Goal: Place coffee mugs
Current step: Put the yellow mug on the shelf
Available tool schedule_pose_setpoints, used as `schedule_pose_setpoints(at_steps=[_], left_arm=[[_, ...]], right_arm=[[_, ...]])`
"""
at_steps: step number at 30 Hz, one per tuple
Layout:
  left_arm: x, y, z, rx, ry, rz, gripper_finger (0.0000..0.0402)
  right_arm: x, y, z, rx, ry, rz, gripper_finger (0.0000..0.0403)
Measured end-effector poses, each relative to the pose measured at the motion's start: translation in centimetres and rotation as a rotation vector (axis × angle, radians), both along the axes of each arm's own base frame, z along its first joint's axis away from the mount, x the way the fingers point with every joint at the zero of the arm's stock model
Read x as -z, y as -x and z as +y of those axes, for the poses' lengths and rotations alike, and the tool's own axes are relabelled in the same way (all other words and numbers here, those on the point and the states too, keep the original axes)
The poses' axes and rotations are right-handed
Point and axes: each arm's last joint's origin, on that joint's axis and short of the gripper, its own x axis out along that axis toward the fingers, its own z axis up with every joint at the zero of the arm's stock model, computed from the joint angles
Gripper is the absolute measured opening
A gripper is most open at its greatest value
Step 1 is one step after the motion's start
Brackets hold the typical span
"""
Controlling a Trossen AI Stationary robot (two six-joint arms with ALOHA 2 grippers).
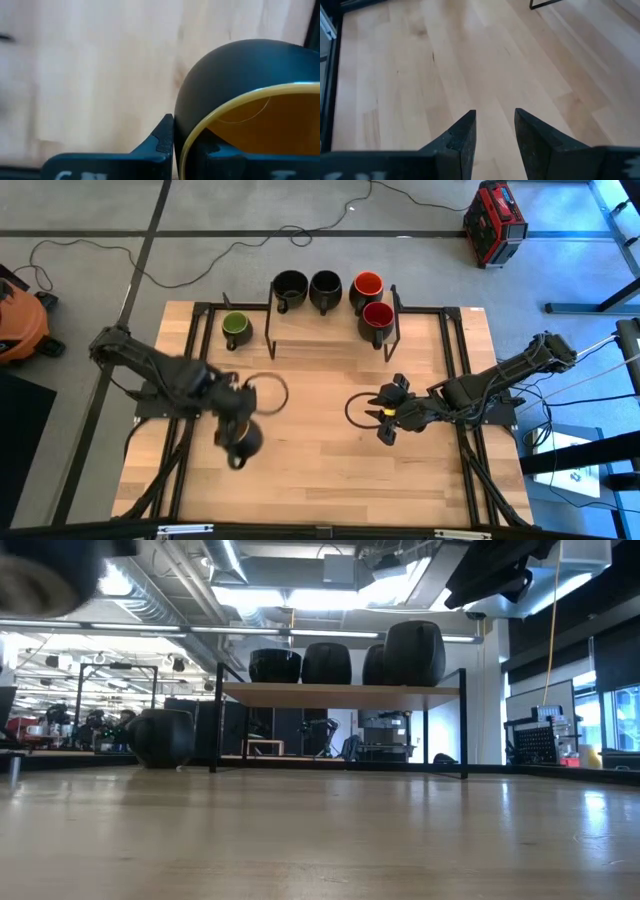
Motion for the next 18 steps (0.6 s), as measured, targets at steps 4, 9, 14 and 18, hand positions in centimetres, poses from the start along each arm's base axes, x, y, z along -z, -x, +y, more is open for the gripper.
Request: schedule_pose_setpoints(at_steps=[4,9,14,18], left_arm=[[-2.3,-0.9,2.6,-0.014,-0.061,-0.082,0.0016],[-4.9,-2.2,5.9,0.009,-0.155,-0.158,0.0016],[-6.8,-4.3,9.1,0.082,-0.304,-0.138,0.0017],[-7.6,-6.3,12.0,0.108,-0.35,-0.124,0.0017]], right_arm=[[0.0,-0.1,-0.2,0.003,0.01,0.0,0.0122],[-0.3,-0.4,-1.3,0.043,0.012,-0.005,0.0122],[-2.0,-1.0,-2.7,0.06,0.046,-0.039,0.0122],[-4.0,-1.3,-4.3,0.104,0.097,-0.044,0.0122]])
